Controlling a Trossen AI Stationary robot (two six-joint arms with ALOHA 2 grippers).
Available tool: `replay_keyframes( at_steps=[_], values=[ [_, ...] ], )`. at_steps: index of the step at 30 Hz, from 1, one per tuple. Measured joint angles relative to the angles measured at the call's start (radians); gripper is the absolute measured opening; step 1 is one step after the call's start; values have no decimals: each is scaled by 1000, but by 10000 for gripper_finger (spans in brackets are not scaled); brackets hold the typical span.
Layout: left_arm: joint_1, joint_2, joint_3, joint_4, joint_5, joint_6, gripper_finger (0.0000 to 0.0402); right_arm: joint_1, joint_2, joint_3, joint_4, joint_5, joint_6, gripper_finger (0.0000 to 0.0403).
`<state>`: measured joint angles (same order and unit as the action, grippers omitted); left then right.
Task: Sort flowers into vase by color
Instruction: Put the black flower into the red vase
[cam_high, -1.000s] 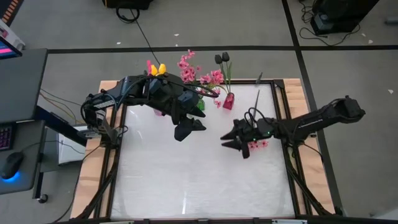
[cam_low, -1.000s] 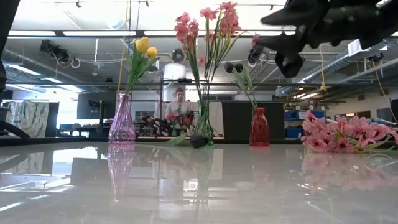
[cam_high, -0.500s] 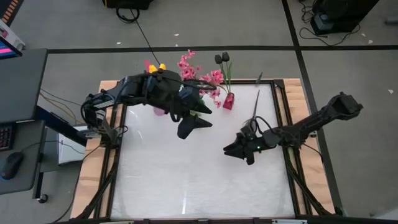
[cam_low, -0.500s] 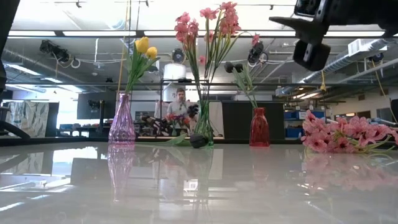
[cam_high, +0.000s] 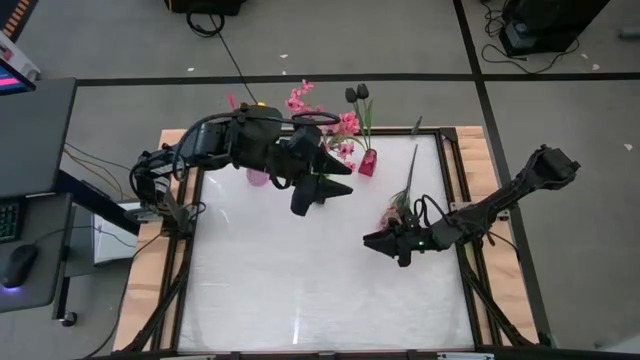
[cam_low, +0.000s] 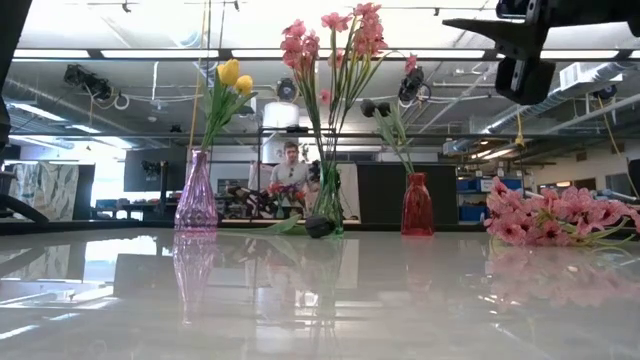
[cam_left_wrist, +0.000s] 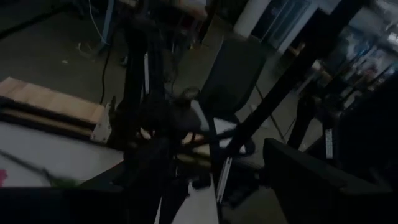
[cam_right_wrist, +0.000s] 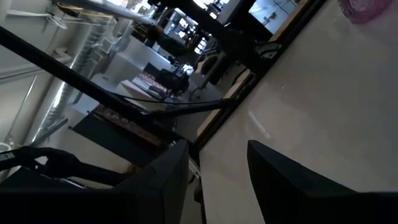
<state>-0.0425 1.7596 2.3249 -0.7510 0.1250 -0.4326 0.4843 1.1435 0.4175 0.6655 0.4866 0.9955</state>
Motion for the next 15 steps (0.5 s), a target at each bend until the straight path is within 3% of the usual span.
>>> replay_keyframes(
  at_steps=[15],
  values=[
    [6, 1, 0, 22, 54, -33, 268, 4, 0, 0, -3, -15, -82, 172]
  ],
)
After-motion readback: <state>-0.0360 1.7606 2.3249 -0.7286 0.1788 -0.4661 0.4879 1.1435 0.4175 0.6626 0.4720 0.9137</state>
